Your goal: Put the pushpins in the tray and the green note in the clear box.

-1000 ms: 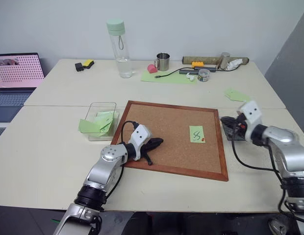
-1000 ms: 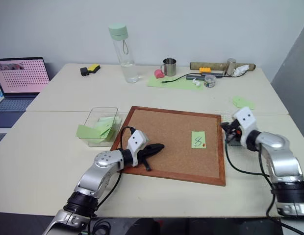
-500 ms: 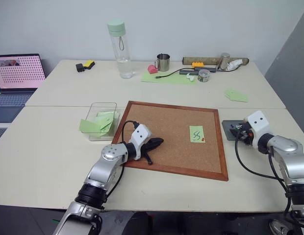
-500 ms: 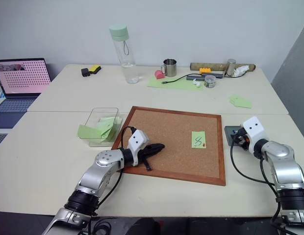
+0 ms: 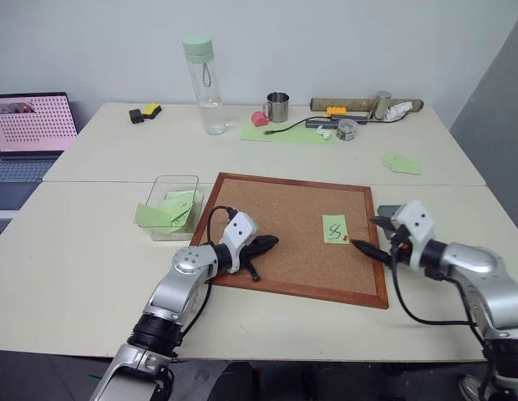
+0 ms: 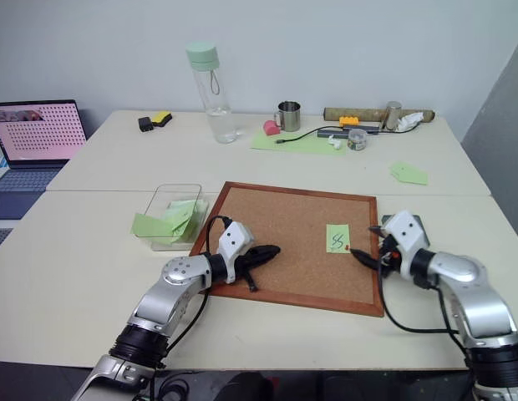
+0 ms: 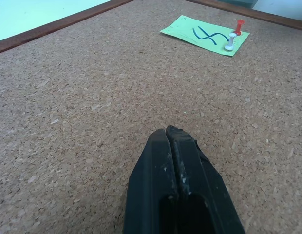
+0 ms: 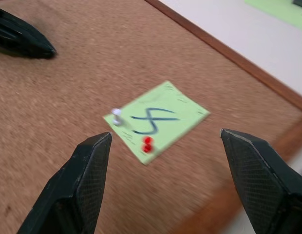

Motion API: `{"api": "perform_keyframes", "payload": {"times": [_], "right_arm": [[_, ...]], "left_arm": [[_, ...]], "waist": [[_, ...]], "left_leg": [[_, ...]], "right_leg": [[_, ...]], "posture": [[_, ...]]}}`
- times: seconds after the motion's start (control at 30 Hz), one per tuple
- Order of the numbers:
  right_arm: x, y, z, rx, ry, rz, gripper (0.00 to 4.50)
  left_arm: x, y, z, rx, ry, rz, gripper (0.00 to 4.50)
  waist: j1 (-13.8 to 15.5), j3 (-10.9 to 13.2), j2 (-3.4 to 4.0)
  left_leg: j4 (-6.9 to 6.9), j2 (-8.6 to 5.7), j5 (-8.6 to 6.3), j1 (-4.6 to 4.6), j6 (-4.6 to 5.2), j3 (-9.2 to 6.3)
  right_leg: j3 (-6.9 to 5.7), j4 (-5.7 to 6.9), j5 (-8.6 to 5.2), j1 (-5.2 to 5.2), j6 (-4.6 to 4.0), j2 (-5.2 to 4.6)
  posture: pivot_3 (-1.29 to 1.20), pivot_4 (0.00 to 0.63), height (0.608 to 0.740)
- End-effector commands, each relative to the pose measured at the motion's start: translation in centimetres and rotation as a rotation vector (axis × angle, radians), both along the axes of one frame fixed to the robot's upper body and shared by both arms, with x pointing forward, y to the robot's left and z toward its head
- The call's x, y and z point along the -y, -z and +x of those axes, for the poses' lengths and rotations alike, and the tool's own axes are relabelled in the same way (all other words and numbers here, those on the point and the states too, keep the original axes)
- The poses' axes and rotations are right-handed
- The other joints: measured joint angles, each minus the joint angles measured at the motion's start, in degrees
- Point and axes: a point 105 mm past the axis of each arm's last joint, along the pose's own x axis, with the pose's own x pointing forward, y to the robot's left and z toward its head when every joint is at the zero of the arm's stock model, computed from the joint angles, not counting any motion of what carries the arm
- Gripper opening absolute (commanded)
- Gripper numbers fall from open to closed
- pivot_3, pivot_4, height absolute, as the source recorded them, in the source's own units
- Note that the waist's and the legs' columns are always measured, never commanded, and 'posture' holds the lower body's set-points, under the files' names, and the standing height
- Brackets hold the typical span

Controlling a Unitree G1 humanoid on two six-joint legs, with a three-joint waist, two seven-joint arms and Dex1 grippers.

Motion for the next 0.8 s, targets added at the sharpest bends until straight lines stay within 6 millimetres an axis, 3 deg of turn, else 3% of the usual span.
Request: {"api": "perform_keyframes", "payload": {"times": [0.03, 0.17, 0.27, 0.4, 0.8], "right_arm": [[-0.8, 0.4, 0.5, 0.048, 0.007, 0.006, 3.72], [-0.6, 0.6, 1.0, 0.064, 0.035, 0.031, 3.72], [-0.5, 0.7, 1.2, 0.069, 0.044, 0.049, 3.31], [-0.4, 0.9, 1.1, 0.062, 0.046, 0.07, 2.46], [-0.4, 1.7, 1.3, 0.045, 0.057, 0.087, 0.01]], "left_arm": [[-0.7, 2.1, -0.4, -0.067, -0.019, 0.056, 0.0], [-0.9, 2.1, -0.6, -0.069, -0.021, 0.058, 0.0], [-1.0, 2.2, -0.7, -0.071, -0.024, 0.061, 0.0], [-1.1, 2.2, -0.8, -0.073, -0.026, 0.062, 0.0], [-1.1, 2.4, -1.1, -0.081, -0.02, 0.063, 0.0]], "waist": [[0.0, 0.0, 0.0], [0.0, 0.0, 0.0], [-0.1, 0.0, -0.01], [-0.1, 0.0, -0.01], [-0.1, 0.0, -0.01]], "left_leg": [[0.0, 0.0, 0.0, 0.0, 0.0, 0.0], [0.0, 0.0, 0.0, 0.05, 0.0, 0.0], [-0.04, 0.0, 0.0, 0.13, 0.0, 0.0], [-0.16, 0.0, -0.01, 0.53, 0.01, -0.03], [-0.18, 0.0, -0.01, 0.52, 0.01, -0.08]], "right_leg": [[0.01, 0.0, 0.0, 0.0, 0.0, 0.0], [0.0, -0.02, 0.0, 0.05, 0.0, 0.0], [0.0, -0.03, -0.01, 0.11, 0.0, 0.0], [-0.01, -0.14, -0.07, 0.53, 0.07, 0.0], [-0.03, -0.23, -0.08, 0.57, 0.09, 0.0]], "posture": [[0.0, 0.15, 0.74], [0.0, 0.15, 0.74], [0.0, 0.15, 0.74], [0.0, 0.15, 0.74], [0.0, 0.15, 0.74]]}}
